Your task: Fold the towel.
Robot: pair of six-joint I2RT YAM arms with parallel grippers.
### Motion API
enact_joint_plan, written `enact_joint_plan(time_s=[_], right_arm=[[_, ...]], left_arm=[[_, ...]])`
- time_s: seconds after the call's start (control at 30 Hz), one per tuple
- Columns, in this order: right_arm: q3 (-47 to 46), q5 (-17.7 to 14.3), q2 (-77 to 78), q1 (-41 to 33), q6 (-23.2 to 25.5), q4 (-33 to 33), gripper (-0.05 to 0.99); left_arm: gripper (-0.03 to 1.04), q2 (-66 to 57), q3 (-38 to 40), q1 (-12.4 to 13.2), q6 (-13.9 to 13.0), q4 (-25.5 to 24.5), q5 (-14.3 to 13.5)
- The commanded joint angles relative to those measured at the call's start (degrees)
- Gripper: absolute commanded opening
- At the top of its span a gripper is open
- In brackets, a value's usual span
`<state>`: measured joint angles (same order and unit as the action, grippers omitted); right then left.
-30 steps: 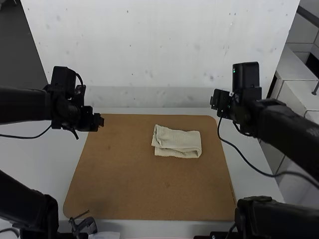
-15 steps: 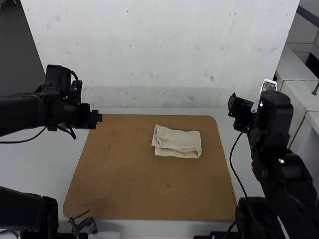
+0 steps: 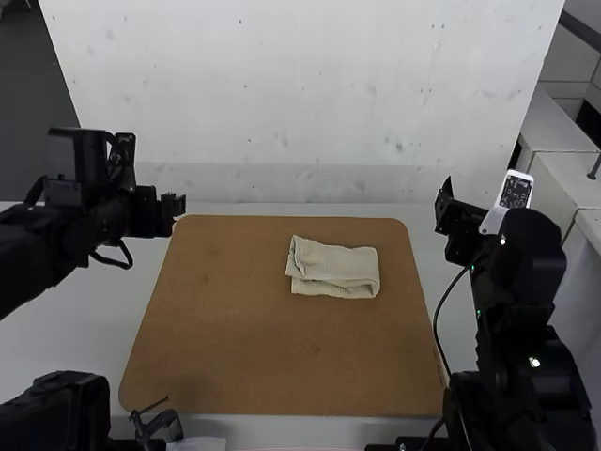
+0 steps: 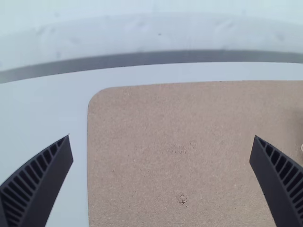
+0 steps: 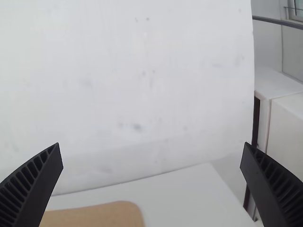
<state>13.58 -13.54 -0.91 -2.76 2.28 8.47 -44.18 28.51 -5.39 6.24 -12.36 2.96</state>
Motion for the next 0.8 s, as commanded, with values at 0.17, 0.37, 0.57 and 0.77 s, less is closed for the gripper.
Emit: enact_joint_plan(time_s=[0.17,0.37,0.57,0.77], right_arm=[[-0.58,-0.87,1.08,1.09,-1.76,-0.56,0.96],[-1.28,-0.87,1.08,1.09,-1.67,-1.17,0.96],[-2.69,-0.87,1.08,1.18,-1.76,-2.49,0.96],[-4.0,-0.87,0.99,1.27,-1.67,-3.9,0.96]], left_arm=[[0.96,17.38,-4.17,-0.5,-0.62,-0.91,-2.61],[0.94,25.55,-5.84,-0.5,0.44,-1.09,-3.31],[0.94,32.85,-8.74,-0.5,-0.09,-1.44,-7.09],[0.94,36.98,-10.06,0.55,-0.53,-1.18,-13.07]])
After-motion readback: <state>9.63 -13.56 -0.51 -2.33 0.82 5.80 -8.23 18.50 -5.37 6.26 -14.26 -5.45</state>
